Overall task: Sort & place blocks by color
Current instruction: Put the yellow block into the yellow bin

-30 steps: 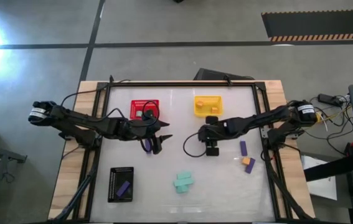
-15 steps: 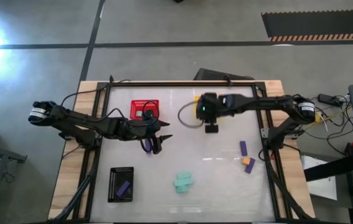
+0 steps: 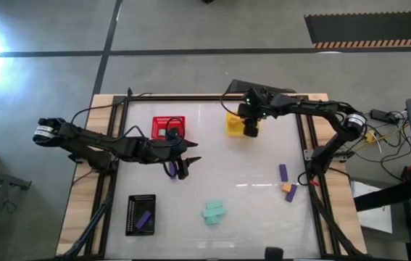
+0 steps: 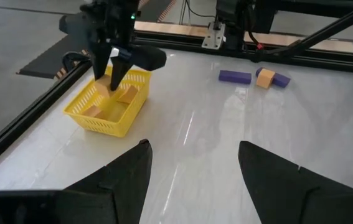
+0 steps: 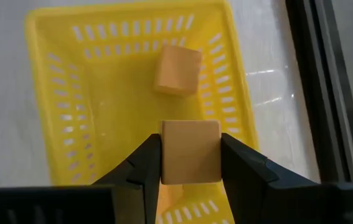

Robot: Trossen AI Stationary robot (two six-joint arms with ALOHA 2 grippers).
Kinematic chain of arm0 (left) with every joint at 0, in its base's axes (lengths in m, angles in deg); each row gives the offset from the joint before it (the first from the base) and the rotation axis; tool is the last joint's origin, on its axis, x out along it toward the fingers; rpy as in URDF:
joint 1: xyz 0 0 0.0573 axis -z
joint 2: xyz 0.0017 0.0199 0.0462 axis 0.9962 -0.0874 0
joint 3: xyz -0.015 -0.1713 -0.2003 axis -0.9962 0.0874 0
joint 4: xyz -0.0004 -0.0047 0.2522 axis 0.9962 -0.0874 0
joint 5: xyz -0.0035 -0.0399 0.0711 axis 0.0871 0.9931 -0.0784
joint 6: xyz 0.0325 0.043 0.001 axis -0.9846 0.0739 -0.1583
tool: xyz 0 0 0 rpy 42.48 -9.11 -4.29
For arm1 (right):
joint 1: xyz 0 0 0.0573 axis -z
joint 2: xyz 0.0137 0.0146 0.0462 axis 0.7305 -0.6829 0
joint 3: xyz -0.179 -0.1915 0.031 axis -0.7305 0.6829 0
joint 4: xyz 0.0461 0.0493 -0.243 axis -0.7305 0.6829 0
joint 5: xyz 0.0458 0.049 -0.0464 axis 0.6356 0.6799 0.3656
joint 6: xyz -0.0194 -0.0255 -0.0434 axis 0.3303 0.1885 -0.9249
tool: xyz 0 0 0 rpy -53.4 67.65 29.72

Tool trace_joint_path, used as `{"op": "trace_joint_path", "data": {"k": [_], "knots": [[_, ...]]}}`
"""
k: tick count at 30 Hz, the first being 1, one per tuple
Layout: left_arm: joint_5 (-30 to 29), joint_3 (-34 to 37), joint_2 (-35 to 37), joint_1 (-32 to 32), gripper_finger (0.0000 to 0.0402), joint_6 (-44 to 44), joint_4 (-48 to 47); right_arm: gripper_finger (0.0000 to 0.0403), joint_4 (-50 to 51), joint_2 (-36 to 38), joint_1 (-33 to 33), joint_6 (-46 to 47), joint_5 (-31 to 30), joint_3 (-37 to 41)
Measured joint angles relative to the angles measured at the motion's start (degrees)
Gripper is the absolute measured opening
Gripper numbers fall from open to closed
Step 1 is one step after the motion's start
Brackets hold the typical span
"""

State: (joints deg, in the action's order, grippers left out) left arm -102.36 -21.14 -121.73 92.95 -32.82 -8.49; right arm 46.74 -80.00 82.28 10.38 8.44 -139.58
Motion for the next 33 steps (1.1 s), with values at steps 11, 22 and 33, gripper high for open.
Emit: {"op": "trace_joint_path", "data": {"k": [11,22,33], "knots": [[0.0,0.0,0.0,-0.01,0.0224,0.0,1.66,0.0129,-1.0,-0.82,0.04,0.67,-0.02,0.51],[0.0,0.0,0.0,-0.02,0.0224,0.09,2.44,0.013,-0.97,-0.82,0.04,0.58,-0.04,0.51],[0.0,0.0,0.0,-0.02,0.0224,0.09,2.43,0.0141,-0.88,-0.82,0.04,0.49,-0.07,0.51]]}}
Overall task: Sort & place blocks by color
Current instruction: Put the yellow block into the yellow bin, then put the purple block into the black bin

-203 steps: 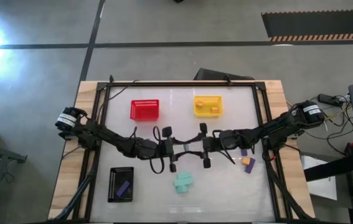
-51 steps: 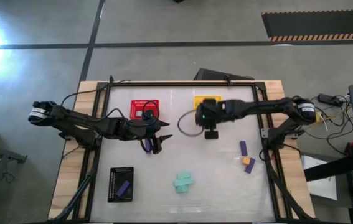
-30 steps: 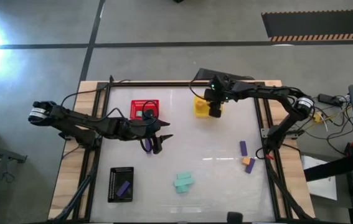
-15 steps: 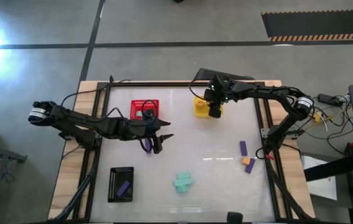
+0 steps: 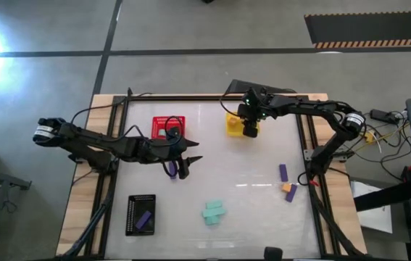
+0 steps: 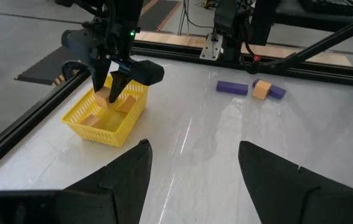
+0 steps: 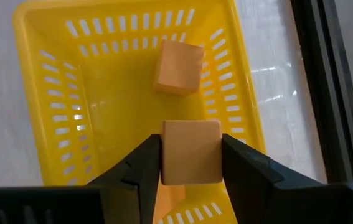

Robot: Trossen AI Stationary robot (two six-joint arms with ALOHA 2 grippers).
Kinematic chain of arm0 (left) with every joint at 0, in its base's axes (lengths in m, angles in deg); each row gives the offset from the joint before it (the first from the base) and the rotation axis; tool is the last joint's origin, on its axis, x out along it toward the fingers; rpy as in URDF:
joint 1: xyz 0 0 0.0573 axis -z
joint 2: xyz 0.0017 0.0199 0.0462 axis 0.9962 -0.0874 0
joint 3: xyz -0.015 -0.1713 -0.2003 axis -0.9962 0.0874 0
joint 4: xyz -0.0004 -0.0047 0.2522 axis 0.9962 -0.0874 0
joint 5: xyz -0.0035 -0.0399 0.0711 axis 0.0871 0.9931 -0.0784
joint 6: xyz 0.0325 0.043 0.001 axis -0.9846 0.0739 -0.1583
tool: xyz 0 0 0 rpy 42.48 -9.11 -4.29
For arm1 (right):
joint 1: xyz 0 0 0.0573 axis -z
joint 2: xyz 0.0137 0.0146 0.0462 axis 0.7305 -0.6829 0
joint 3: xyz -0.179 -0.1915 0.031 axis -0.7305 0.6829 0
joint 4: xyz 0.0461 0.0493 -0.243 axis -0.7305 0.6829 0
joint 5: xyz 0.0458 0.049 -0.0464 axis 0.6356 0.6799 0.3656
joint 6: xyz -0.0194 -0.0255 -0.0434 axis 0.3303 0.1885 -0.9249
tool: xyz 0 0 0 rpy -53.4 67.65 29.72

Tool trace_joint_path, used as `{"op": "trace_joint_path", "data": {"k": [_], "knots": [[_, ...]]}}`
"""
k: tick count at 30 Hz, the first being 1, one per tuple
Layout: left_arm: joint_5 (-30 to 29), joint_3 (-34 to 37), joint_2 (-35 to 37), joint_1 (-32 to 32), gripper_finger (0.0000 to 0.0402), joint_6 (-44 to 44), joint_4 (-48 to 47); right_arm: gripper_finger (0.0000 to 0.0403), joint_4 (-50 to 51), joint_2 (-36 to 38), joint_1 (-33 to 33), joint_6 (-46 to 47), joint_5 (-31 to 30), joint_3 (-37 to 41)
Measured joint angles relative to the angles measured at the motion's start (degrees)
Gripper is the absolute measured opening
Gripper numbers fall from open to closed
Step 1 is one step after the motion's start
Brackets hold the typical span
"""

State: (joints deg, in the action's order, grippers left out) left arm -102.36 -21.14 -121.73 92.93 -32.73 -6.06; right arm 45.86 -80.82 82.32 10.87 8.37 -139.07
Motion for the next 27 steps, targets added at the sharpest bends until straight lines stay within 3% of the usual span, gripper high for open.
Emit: {"op": "trace_joint_path", "data": {"k": [27], "knots": [[-0.01,0.0,-2.12,0.01,0.0224,0.37,0.6,0.0189,0.38,0.29,0.0,1.34,-0.15,-0.18]]}}
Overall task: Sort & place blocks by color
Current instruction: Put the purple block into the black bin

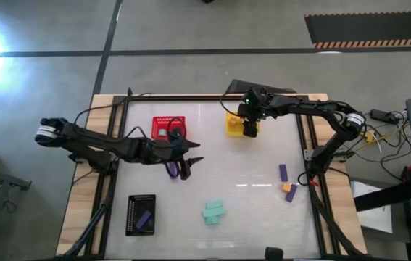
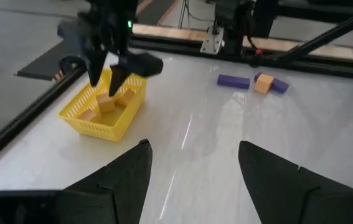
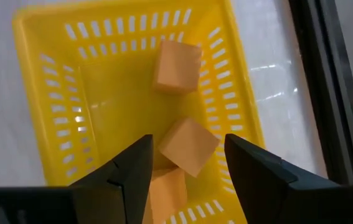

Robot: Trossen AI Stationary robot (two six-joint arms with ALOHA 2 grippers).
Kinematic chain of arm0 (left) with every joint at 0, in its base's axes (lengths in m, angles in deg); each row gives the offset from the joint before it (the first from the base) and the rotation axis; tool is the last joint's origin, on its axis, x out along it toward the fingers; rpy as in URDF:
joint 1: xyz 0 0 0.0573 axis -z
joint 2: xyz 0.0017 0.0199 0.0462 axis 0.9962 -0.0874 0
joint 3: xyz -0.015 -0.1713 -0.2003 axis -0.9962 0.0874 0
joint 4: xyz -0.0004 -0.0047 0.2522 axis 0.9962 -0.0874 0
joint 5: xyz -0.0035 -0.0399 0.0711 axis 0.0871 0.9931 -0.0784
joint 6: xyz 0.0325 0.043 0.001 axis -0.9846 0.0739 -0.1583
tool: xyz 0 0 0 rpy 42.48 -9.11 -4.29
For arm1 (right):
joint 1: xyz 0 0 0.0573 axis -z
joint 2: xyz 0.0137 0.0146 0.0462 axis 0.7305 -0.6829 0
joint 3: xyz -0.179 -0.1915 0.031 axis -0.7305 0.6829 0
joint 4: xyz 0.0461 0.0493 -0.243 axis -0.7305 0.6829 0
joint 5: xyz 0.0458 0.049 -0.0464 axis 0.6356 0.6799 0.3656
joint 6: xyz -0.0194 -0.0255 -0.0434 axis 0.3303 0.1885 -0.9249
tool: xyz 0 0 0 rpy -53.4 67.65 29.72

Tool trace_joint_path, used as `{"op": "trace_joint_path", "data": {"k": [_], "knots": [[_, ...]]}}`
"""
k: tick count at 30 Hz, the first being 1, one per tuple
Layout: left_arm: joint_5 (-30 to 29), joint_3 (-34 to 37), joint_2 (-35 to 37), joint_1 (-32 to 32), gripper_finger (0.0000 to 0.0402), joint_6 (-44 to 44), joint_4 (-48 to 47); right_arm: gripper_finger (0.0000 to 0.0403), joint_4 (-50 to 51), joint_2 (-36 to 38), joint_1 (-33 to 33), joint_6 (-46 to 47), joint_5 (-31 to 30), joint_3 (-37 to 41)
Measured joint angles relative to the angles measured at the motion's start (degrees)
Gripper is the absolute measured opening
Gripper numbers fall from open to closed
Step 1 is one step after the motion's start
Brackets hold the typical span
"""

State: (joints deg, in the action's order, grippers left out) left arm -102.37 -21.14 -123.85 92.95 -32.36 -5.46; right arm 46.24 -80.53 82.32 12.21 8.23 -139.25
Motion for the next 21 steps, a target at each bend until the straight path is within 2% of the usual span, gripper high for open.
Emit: {"op": "trace_joint_path", "data": {"k": [10,18,21], "knots": [[0.04,0.0,-3.85,0.14,0.0224,8.29,-1.93,0.0185,9.15,4.02,-1.5,7.25,0.25,-3.57],[0.05,0.0,-4.76,0.31,0.0224,19.27,-10.16,0.0176,10.09,9.96,-7.3,12.88,0.32,-3.58],[0.17,0.0,-4.87,0.39,0.0224,26.21,-14.69,0.0173,10.03,12.15,-10.12,15.26,0.32,-3.58]]}}
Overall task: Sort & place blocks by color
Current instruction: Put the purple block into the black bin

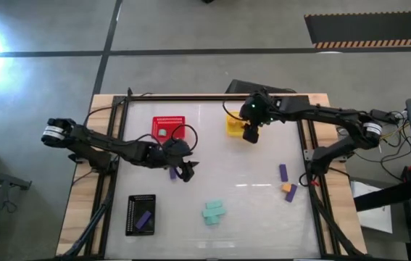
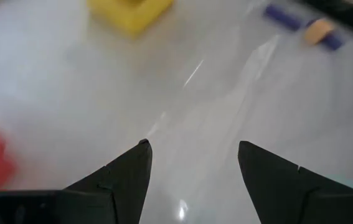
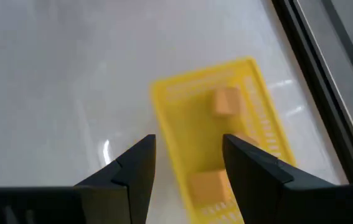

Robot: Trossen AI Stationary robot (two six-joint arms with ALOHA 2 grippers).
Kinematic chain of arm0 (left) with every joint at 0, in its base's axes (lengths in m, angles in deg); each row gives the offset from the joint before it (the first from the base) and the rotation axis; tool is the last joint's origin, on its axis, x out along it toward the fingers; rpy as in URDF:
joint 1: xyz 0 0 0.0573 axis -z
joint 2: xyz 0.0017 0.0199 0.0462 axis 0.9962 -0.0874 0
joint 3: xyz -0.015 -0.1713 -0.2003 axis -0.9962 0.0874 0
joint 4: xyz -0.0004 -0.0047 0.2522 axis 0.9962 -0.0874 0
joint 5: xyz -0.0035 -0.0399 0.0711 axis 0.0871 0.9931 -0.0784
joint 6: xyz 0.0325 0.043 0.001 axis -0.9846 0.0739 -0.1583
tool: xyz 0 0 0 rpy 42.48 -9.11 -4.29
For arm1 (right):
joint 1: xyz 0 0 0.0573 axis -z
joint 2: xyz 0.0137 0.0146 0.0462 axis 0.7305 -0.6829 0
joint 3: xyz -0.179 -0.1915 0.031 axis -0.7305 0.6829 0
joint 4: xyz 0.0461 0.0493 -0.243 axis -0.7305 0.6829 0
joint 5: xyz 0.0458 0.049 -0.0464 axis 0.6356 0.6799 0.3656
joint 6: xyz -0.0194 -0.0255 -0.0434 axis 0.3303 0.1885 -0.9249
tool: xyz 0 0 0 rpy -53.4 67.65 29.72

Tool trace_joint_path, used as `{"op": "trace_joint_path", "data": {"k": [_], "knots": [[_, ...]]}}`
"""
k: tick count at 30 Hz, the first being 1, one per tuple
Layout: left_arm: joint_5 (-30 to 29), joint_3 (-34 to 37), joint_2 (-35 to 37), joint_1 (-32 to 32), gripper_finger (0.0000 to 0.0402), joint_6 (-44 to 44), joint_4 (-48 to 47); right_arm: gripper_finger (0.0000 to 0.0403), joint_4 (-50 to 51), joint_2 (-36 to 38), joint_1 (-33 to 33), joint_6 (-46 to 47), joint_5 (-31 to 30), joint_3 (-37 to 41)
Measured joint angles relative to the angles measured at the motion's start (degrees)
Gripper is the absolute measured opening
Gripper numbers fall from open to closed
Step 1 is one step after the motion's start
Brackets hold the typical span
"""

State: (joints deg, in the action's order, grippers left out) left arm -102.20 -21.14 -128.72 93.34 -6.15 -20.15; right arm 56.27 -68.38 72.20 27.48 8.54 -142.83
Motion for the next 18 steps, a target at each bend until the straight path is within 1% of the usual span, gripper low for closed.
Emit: {"op": "trace_joint_path", "data": {"k": [4,7,15,18], "knots": [[0.06,-0.7,0.02,0.43,0.0215,11.13,-10.03,0.0173,-0.05,2.43,-4.09,2.99,-0.08,0.0],[0.19,-0.74,-0.12,1.69,0.0201,17.23,-16.98,0.0173,-0.33,3.48,-7.33,4.53,-0.12,0.0],[-0.1,-0.61,-0.15,3.22,0.017,30.91,-24.95,0.0171,-5.04,3.29,-15.62,7.08,-0.61,0.02],[-0.27,-0.61,-1.8,3.23,0.0157,35.39,-26.36,0.0171,-8.01,2.5,-18.23,7.08,-0.61,0.12]]}}
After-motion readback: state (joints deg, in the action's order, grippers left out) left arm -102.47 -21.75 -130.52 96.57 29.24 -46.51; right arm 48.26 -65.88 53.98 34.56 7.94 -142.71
